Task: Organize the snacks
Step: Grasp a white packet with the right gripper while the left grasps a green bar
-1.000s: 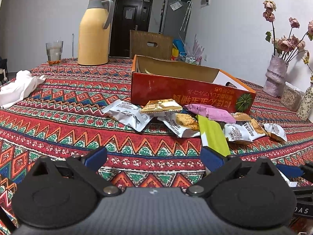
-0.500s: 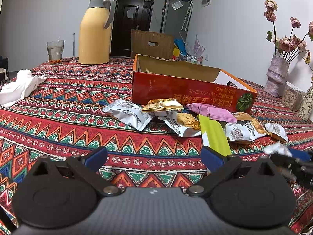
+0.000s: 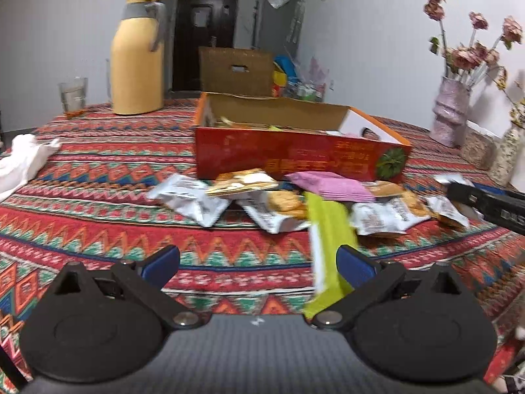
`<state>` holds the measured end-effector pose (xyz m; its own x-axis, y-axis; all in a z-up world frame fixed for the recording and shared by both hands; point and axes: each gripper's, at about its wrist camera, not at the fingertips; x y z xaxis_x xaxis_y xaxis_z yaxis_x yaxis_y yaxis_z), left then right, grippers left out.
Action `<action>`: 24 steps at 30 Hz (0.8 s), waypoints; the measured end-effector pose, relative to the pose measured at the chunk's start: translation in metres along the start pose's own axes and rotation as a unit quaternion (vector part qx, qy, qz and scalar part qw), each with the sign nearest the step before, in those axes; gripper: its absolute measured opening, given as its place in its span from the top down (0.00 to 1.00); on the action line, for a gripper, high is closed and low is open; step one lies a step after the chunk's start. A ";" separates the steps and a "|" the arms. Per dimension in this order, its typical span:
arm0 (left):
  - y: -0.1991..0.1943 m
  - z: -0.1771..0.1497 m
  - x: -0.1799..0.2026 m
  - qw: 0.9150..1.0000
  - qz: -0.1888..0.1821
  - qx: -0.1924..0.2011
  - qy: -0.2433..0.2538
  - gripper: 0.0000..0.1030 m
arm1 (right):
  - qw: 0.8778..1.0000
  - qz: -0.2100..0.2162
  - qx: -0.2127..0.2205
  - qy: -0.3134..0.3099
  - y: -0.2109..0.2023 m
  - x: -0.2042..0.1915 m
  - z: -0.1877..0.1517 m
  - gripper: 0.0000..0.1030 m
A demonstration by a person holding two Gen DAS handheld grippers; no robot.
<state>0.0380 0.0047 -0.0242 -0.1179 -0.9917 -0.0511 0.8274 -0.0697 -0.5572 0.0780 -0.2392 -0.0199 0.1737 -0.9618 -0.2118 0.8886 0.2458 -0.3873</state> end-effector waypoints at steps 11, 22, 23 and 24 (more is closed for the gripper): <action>0.036 0.026 0.038 0.999 0.012 -0.046 0.020 0.00 | 0.999 0.022 0.000 0.035 0.025 0.020 -0.001 0.60; 0.063 0.025 0.064 0.996 0.021 -0.083 0.040 0.23 | 0.997 0.054 -0.002 0.051 0.022 0.028 -0.006 0.60; 0.063 0.025 0.064 0.996 0.019 -0.084 0.038 0.28 | 0.997 0.056 -0.001 0.053 0.021 0.028 -0.007 0.60; 0.064 0.023 0.063 0.996 0.017 -0.084 0.035 0.32 | 0.997 0.058 -0.001 0.053 0.021 0.028 -0.007 0.60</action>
Point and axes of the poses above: each gripper's, at about its wrist camera, not at the fingertips, and y roughly the way its jaws point, x to its right, z to its top, and after that the axes turned 10 degrees about y, right-handed
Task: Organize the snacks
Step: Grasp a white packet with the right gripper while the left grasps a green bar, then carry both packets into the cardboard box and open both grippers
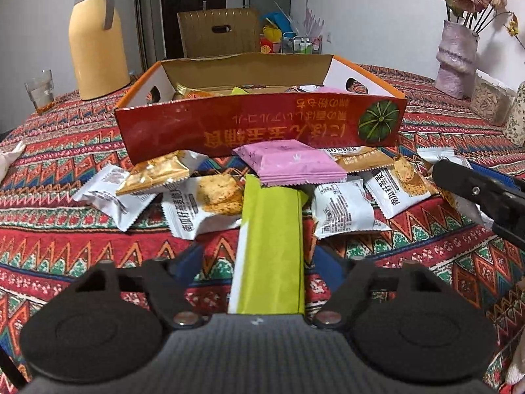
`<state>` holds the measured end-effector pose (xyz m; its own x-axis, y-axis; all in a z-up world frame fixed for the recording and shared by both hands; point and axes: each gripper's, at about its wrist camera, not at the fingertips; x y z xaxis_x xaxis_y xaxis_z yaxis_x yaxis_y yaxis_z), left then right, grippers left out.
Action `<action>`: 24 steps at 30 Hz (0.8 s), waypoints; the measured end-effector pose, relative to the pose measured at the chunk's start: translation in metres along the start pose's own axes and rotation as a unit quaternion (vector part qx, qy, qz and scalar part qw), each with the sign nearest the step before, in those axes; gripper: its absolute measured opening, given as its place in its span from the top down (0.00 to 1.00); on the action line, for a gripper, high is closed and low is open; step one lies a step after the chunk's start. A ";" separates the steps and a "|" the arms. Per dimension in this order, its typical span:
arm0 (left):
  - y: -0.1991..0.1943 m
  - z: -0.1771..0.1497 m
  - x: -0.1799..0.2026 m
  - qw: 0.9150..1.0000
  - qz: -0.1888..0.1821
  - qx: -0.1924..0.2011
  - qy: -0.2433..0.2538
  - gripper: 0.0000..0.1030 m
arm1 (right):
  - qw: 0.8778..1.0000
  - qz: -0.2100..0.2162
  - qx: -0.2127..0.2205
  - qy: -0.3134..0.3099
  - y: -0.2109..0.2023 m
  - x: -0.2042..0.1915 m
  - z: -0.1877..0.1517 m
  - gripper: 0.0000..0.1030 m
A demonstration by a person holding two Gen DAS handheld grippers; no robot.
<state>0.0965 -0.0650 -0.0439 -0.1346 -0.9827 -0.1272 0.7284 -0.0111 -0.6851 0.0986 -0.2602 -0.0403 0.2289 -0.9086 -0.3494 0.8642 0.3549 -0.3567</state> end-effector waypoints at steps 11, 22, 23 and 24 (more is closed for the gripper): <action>-0.003 -0.003 0.004 1.000 -0.014 0.018 0.013 0.62 | 1.000 0.007 0.009 -0.010 -0.004 -0.004 -0.003 0.60; -0.030 -0.005 -0.007 0.998 -0.014 0.056 0.002 0.62 | 1.000 -0.001 0.009 -0.016 -0.002 -0.007 -0.004 0.60; -0.033 -0.005 -0.009 0.998 -0.014 0.060 0.001 0.62 | 1.000 -0.001 0.008 -0.017 -0.002 -0.007 -0.004 0.60; -0.037 -0.003 -0.010 0.998 -0.014 0.065 0.000 0.62 | 1.000 -0.002 0.008 -0.018 -0.001 -0.007 -0.004 0.60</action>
Point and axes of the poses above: each gripper's, at about its wrist camera, not at the fingertips, and y roughly the way its jaws point, x to its right, z to its top, and after that the axes turned 10 degrees about y, right-handed
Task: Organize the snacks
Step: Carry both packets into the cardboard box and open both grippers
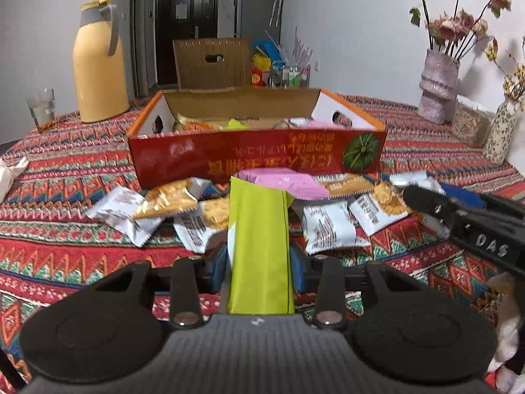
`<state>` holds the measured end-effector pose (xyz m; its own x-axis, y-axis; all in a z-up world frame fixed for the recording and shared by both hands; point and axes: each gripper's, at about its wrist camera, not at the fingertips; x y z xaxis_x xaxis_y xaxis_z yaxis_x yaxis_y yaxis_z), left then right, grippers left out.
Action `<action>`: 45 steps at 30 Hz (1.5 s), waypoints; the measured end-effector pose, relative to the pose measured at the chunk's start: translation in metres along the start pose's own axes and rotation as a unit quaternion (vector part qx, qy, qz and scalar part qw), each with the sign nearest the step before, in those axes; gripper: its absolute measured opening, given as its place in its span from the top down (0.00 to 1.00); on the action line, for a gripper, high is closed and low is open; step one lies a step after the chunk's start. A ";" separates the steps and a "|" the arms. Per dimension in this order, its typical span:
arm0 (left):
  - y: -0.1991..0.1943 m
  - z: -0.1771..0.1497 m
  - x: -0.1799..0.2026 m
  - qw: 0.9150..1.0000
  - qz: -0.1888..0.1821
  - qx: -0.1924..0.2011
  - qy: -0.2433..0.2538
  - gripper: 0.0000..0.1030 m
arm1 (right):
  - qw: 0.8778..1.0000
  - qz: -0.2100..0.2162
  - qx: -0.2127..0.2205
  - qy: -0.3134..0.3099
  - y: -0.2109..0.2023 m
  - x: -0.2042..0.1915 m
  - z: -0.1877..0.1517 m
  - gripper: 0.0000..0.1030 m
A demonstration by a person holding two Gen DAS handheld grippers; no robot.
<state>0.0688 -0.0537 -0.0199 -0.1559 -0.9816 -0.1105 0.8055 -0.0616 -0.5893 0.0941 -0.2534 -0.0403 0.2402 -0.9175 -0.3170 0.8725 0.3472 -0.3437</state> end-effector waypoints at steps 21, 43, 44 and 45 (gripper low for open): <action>-0.025 0.079 -0.028 0.996 0.022 0.090 -0.011 0.62 | 0.997 -0.008 0.057 -0.049 0.004 -0.052 0.068 0.60; 0.081 0.149 -0.078 0.992 0.071 0.081 -0.063 0.62 | 0.997 -0.065 0.022 -0.025 0.140 -0.050 0.125 0.60; 0.086 0.148 -0.080 0.992 0.072 0.079 -0.065 0.62 | 0.997 -0.066 0.021 -0.022 0.146 -0.048 0.123 0.60; 0.091 0.146 -0.082 0.992 0.072 0.078 -0.067 0.62 | 0.997 -0.067 0.018 -0.021 0.152 -0.046 0.120 0.60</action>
Point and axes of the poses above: each gripper's, at about its wrist camera, not at the fingertips, and y roughly the way its jaws point, x to its right, z to its top, and after that the axes turned 10 degrees about y, right-handed
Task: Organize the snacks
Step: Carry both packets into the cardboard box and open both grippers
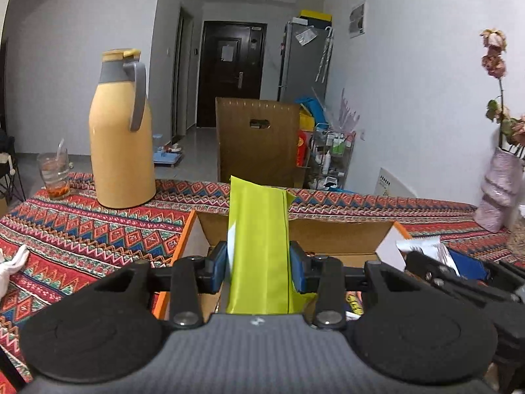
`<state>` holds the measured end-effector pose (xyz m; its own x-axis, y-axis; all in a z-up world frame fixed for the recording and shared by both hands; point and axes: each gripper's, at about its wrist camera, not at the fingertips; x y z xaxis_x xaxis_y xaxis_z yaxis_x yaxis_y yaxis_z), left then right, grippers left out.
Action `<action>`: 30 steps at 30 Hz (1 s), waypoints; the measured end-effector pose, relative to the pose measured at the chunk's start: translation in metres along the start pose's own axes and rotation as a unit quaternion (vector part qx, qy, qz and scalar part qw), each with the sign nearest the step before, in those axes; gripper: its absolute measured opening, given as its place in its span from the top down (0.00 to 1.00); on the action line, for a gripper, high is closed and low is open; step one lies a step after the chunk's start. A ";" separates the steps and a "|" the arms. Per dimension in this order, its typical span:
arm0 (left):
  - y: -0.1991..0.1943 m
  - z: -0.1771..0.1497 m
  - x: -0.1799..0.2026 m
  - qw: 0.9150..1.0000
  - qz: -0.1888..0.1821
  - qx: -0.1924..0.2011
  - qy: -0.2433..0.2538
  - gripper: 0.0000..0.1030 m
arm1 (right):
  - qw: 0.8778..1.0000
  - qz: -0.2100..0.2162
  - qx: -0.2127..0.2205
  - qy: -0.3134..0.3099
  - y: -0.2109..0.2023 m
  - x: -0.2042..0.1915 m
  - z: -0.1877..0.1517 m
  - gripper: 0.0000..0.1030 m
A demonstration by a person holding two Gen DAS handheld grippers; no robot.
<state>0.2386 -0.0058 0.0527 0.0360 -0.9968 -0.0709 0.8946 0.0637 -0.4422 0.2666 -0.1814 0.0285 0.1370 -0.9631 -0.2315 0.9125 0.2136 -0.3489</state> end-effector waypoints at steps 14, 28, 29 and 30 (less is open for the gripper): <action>0.030 -0.024 -0.008 0.999 -0.009 -0.024 -0.019 0.62 | 1.000 -0.004 -0.026 -0.007 0.032 0.000 -0.029 0.60; 0.013 -0.026 -0.006 1.000 0.011 0.018 -0.022 0.00 | 0.999 -0.022 -0.035 0.022 0.033 0.011 -0.033 0.02; 0.013 -0.026 -0.007 1.000 0.010 0.017 -0.024 0.00 | 0.999 -0.020 -0.035 0.025 0.032 0.011 -0.033 0.00; 0.014 -0.026 -0.007 0.999 0.011 0.015 -0.027 0.00 | 0.999 -0.019 -0.034 0.027 0.032 0.011 -0.033 0.00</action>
<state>0.2392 0.0037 0.0236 0.0779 -0.9964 -0.0319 0.9067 0.0842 -0.4133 0.2847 -0.1802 -0.0148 0.0808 -0.9610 -0.2647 0.8879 0.1900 -0.4190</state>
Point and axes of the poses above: each gripper's, at about its wrist camera, not at the fingertips, and y roughly the way its jaws point, x to its right, z to its top, and after that the axes turned 10 degrees about y, right-handed
